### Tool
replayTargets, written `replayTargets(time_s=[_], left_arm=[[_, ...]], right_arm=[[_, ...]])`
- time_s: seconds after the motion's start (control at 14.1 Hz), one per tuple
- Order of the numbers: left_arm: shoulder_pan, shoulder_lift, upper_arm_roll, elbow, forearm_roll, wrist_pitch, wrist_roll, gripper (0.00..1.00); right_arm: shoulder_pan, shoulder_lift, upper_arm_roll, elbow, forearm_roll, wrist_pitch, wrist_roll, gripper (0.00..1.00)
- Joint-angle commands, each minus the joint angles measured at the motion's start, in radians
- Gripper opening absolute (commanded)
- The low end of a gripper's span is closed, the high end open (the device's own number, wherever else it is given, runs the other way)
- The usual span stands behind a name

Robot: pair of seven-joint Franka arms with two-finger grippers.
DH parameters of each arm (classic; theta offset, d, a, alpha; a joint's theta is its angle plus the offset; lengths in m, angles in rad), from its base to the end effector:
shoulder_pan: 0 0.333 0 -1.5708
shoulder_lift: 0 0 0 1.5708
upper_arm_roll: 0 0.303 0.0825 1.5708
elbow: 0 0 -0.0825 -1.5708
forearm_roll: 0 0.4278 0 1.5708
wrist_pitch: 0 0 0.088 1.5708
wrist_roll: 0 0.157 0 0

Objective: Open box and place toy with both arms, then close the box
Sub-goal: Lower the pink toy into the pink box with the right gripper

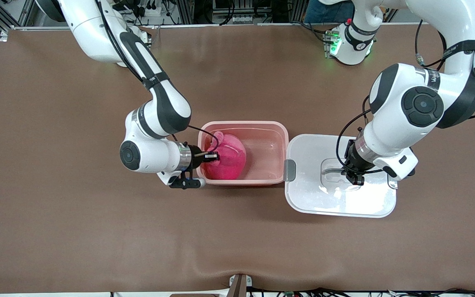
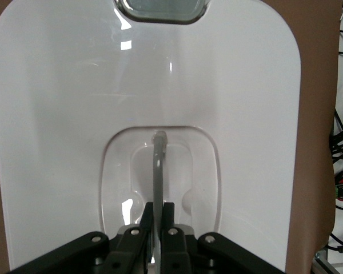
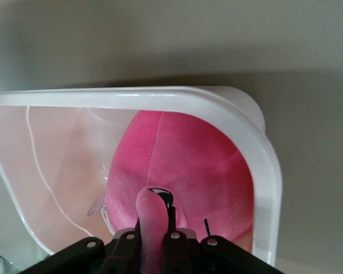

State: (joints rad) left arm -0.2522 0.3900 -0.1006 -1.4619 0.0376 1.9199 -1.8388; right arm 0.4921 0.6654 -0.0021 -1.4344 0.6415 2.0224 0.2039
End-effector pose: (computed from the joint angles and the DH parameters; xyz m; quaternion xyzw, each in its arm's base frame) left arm 0.6833 -0.2387 0.3930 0.7369 0.6751 0.0150 0.0316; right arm 0.6316 0.4069 0.2300 -0.9600 0.0115 0.1289 0.2485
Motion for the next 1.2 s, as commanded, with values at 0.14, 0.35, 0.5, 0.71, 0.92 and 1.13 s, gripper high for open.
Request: replayTargets(time_s=[0.14, 0.35, 0.5, 0.71, 0.92, 1.13], left_arm=[[0.011, -0.039, -0.007, -0.038, -0.018, 0.013, 0.021, 0.0], [0.011, -0.039, -0.007, -0.043, -0.018, 0.013, 0.024, 0.0], [0.011, -0.039, -0.007, -0.043, -0.018, 0.013, 0.027, 0.0], [0.011, -0.039, -0.007, -0.044, -0.018, 0.013, 0.03, 0.0], [0.011, -0.039, -0.007, -0.044, -0.018, 0.013, 0.032, 0.0], [0.011, -0.04, -0.007, -0.047, -0.018, 0.013, 0.032, 0.0]], right_arm=[[0.075, 0.016, -0.007, 0.005, -0.014, 0.077, 0.011, 0.0], [0.14, 0.04, -0.009, 0.003, -0.017, 0.181, 0.012, 0.0], [0.175, 0.06, -0.009, 0.002, -0.019, 0.246, 0.014, 0.0], [0.226, 0.086, -0.009, -0.021, -0.02, 0.366, 0.014, 0.0], [0.259, 0.106, -0.009, -0.021, -0.02, 0.439, 0.012, 0.0], [0.286, 0.129, -0.009, -0.021, -0.048, 0.504, 0.003, 0.03]])
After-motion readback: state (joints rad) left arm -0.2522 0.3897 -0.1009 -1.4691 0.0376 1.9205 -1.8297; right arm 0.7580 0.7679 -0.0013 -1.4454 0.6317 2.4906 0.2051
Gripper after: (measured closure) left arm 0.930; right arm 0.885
